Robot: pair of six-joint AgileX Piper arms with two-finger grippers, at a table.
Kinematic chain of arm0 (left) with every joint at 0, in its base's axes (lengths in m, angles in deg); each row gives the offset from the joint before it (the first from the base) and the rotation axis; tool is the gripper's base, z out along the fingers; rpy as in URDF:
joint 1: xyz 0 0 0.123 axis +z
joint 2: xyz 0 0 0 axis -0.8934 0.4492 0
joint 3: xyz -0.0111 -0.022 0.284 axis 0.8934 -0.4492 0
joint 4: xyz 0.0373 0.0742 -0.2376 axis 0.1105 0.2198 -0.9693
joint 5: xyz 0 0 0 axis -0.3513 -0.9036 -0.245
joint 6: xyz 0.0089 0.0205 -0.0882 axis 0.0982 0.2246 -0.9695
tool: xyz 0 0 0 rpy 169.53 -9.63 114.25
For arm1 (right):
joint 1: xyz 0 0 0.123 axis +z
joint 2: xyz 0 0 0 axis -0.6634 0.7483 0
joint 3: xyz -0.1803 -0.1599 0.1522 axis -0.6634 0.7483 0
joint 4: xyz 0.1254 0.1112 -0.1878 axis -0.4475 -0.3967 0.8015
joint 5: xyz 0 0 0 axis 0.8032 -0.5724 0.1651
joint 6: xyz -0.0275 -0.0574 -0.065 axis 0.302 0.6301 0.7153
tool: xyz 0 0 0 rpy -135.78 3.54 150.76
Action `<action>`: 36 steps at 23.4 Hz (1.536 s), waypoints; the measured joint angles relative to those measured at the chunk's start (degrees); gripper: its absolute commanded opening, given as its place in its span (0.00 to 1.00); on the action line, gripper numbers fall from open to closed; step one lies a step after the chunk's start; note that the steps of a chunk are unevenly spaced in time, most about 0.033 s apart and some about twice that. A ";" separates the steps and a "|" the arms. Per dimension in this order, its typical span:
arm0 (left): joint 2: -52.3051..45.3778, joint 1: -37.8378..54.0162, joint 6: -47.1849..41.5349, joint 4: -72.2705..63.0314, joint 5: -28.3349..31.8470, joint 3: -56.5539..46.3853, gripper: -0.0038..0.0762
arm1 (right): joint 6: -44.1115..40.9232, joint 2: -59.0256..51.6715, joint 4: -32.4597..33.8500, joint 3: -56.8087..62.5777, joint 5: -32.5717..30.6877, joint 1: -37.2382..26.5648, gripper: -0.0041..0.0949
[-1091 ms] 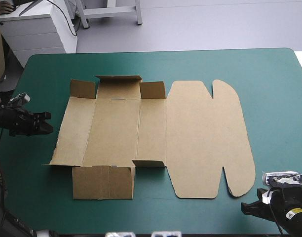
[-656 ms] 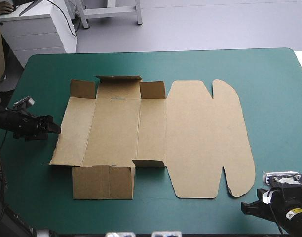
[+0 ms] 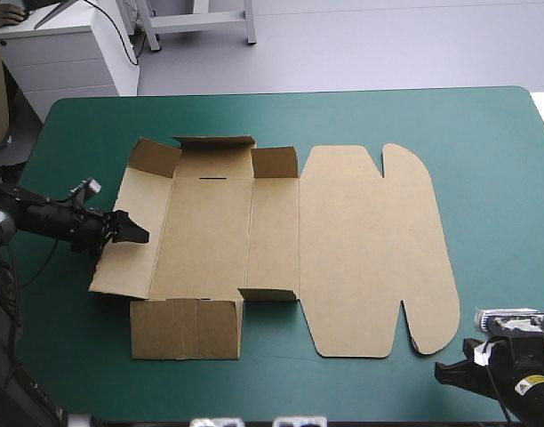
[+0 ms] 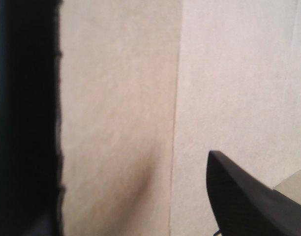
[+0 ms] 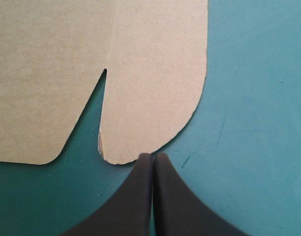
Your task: Fold the box
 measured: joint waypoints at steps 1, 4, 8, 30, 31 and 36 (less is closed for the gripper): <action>0.24 -0.85 0.05 -0.37 -0.14 0.00 0.64 | -0.33 0.00 0.00 0.00 0.00 0.00 0.03; 0.46 -2.13 0.05 -0.84 -0.48 0.00 0.63 | -0.60 0.00 0.00 0.00 0.00 0.00 0.03; 0.64 -2.13 0.12 -0.83 -0.36 0.00 0.47 | -0.75 0.00 0.00 0.00 0.00 0.00 0.03; -0.52 -11.49 -0.05 15.29 0.47 11.34 0.04 | -0.77 0.00 0.00 0.00 0.18 0.00 0.03; -0.52 -14.26 -0.10 18.61 0.70 14.88 0.04 | -0.77 0.00 0.00 0.00 0.18 0.00 0.03; -0.52 -24.82 -0.16 28.01 -0.08 27.13 0.04 | -0.77 0.00 0.00 0.00 0.18 0.00 0.03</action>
